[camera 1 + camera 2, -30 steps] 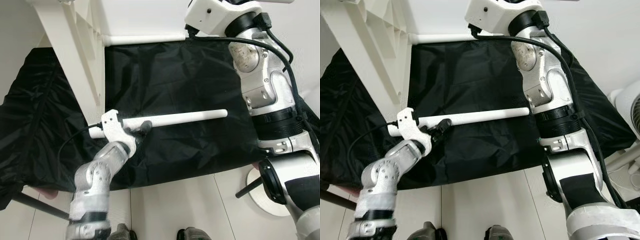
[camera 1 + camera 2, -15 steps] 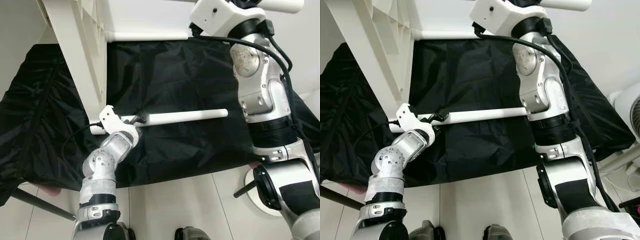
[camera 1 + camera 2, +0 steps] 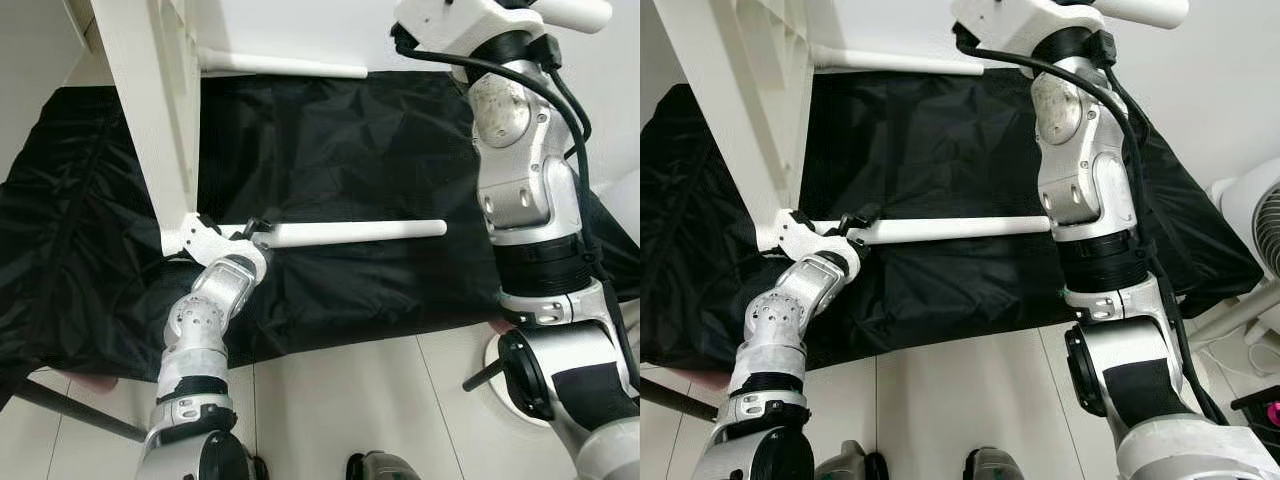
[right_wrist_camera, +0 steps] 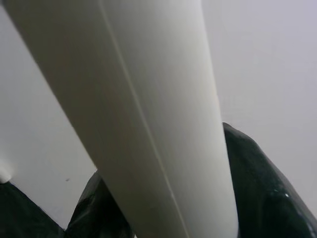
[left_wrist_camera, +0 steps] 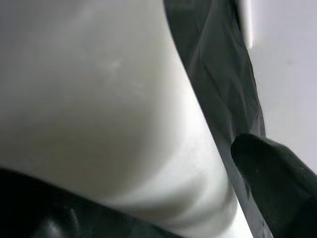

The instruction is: Building children table

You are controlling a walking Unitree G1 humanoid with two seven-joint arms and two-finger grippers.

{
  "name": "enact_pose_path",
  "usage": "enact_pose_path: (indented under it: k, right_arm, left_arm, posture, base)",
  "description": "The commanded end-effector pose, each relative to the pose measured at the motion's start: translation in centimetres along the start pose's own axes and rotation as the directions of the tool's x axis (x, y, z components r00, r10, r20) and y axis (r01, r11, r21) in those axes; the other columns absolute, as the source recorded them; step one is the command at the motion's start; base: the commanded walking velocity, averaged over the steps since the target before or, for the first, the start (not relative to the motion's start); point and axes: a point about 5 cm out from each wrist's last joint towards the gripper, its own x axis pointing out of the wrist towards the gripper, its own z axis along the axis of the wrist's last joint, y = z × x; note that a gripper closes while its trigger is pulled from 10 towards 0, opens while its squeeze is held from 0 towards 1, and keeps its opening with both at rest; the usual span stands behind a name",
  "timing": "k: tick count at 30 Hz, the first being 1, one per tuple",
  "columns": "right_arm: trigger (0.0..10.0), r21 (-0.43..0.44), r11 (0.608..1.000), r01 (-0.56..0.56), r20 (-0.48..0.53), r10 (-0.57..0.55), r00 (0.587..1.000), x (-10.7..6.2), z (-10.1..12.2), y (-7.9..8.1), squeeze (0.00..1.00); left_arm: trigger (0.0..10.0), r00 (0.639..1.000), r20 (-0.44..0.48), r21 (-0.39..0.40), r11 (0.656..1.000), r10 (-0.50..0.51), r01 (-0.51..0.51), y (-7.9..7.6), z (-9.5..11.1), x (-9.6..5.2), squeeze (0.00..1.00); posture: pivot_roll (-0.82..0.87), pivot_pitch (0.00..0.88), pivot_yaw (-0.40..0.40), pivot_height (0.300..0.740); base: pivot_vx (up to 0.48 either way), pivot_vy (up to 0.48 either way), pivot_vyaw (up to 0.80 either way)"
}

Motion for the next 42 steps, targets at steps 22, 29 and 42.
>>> enact_pose_path:
  k: [22,29,42]
  right_arm:
    - [0.0,0.247,0.938,0.242,-0.208,-0.193,0.959,-1.8,-4.4,-5.1,0.00]
    - [0.0,0.188,0.908,0.376,-0.277,-0.318,0.907,-4.6,-6.2,-5.4,0.00]
    - [0.0,0.173,0.872,0.458,-0.585,-0.283,0.760,-12.5,-13.3,0.4,0.00]
  left_arm:
    - [0.0,0.826,0.195,0.229,0.844,-0.528,0.485,-16.2,2.4,-3.0,0.00]
    - [0.0,0.687,0.285,0.384,0.737,-0.668,0.557,-18.2,5.7,-5.8,0.00]
    - [0.0,0.514,0.287,0.573,0.575,-0.808,0.584,-22.7,9.6,-8.7,0.00]
  posture:
    - [-0.13,0.103,0.090,0.740]
    - [-0.12,0.105,0.082,0.740]
    - [-0.08,0.106,0.074,0.740]
  base:
    - [0.000,0.000,0.00]
    - [0.000,0.000,0.00]
    - [0.000,0.000,0.00]
